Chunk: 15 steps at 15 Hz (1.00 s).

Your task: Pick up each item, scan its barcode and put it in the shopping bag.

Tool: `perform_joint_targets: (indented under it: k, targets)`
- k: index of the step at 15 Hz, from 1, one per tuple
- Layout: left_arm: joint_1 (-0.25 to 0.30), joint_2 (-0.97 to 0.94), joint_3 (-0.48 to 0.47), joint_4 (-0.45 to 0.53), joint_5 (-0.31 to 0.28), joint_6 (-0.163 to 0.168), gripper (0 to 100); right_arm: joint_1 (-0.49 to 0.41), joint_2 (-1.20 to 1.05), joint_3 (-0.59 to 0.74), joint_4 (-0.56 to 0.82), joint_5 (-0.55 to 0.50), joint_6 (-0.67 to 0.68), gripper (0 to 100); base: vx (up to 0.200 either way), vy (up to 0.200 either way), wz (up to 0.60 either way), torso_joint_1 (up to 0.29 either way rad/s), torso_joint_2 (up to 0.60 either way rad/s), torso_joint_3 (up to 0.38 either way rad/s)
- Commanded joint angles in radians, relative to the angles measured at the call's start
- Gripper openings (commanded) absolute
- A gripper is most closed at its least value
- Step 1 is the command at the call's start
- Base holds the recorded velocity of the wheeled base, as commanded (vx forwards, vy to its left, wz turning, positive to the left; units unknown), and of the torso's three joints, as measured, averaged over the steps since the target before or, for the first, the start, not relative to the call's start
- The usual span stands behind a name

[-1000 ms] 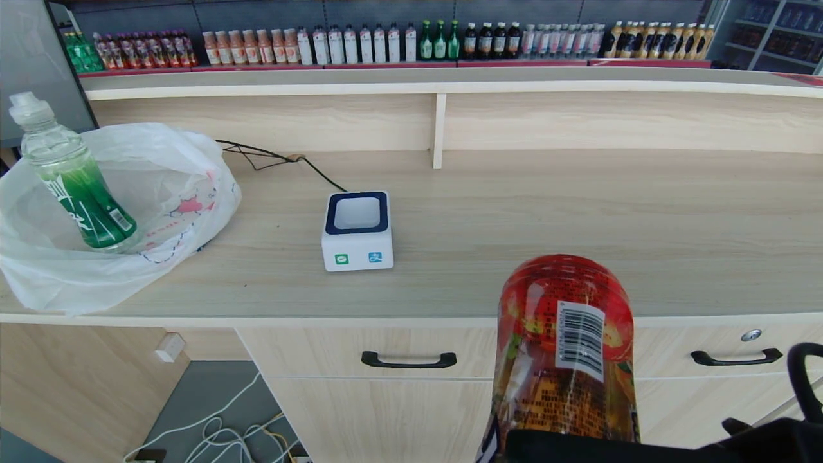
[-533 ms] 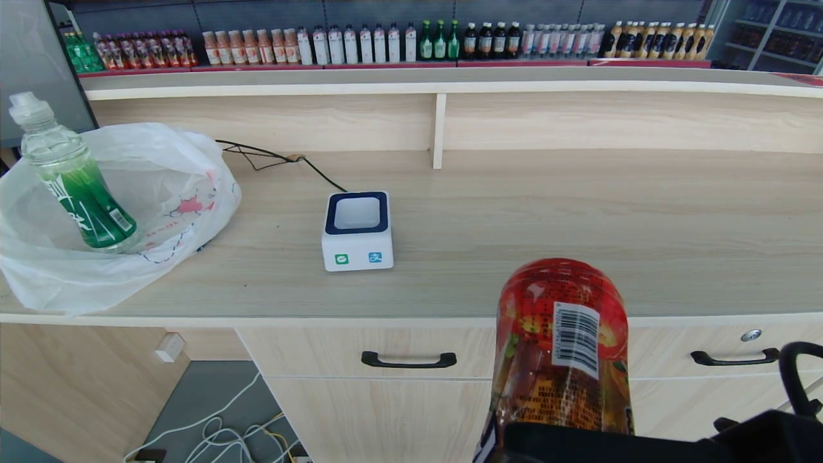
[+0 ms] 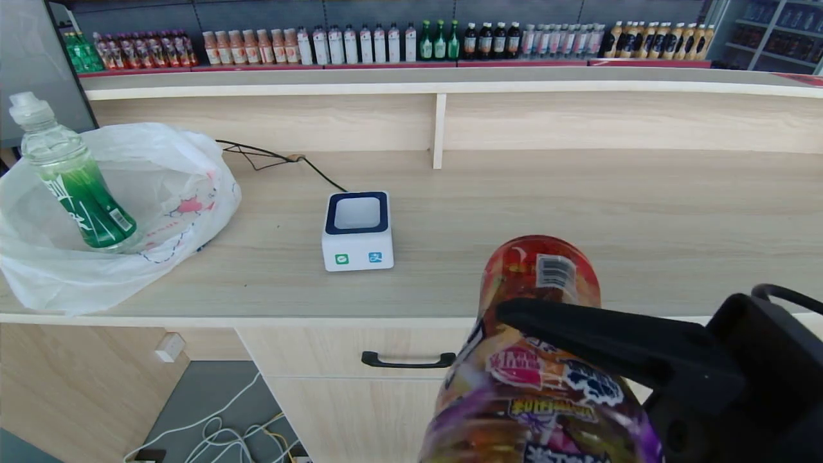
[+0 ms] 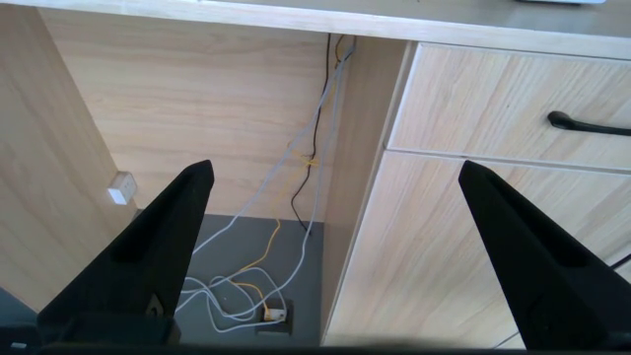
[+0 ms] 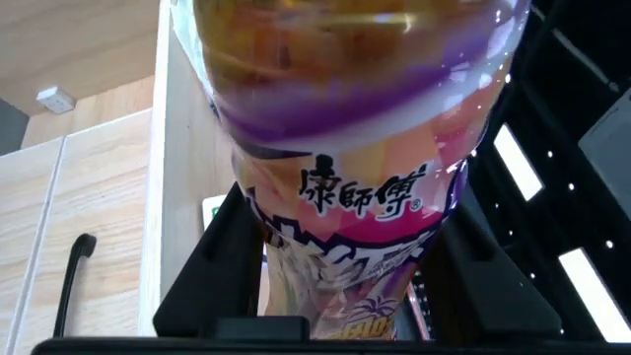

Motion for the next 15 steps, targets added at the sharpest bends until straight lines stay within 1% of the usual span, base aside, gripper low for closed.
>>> perform_joint_targets:
  k: [1,2,6,9,11,12,13,14,15]
  targets:
    - [0.0,0.0,0.0,0.0,0.0,0.0,100,-0.066,0.014,-0.017,0.004,0.001,0.072,0,0.0,0.0,0.0,0.0,0.0,0.0]
    - [0.0,0.0,0.0,0.0,0.0,0.0,100,-0.105,0.023,-0.014,0.004,0.004,0.119,0,0.0,0.0,0.0,0.0,0.0,0.0]
    - [0.0,0.0,0.0,0.0,0.0,0.0,100,-0.219,0.101,-0.043,0.001,0.006,0.259,0,0.0,0.0,0.0,0.0,0.0,0.0]
    - [0.0,0.0,0.0,0.0,0.0,0.0,100,-0.323,0.129,-0.06,0.0,0.008,0.414,0,0.0,0.0,0.0,0.0,0.0,0.0]
    - [0.0,0.0,0.0,0.0,0.0,0.0,100,-0.375,0.124,-0.068,-0.003,0.006,0.581,0,0.0,0.0,0.0,0.0,0.0,0.0]
    - [0.0,0.0,0.0,0.0,0.0,0.0,100,-0.385,0.124,-0.068,-0.011,0.006,0.628,0,0.0,0.0,0.0,0.0,0.0,0.0]
    - [0.0,0.0,0.0,0.0,0.0,0.0,100,-0.394,0.121,-0.068,-0.086,0.001,0.814,0,0.0,0.0,0.0,0.0,0.0,0.0]
    - [0.0,0.0,0.0,0.0,0.0,0.0,100,-0.397,0.121,-0.063,-0.148,-0.006,0.901,0,0.0,0.0,0.0,0.0,0.0,0.0]
    - [0.0,0.0,0.0,0.0,0.0,0.0,100,-0.403,0.121,-0.057,-0.181,-0.012,0.972,0,0.0,0.0,0.0,0.0,0.0,0.0]
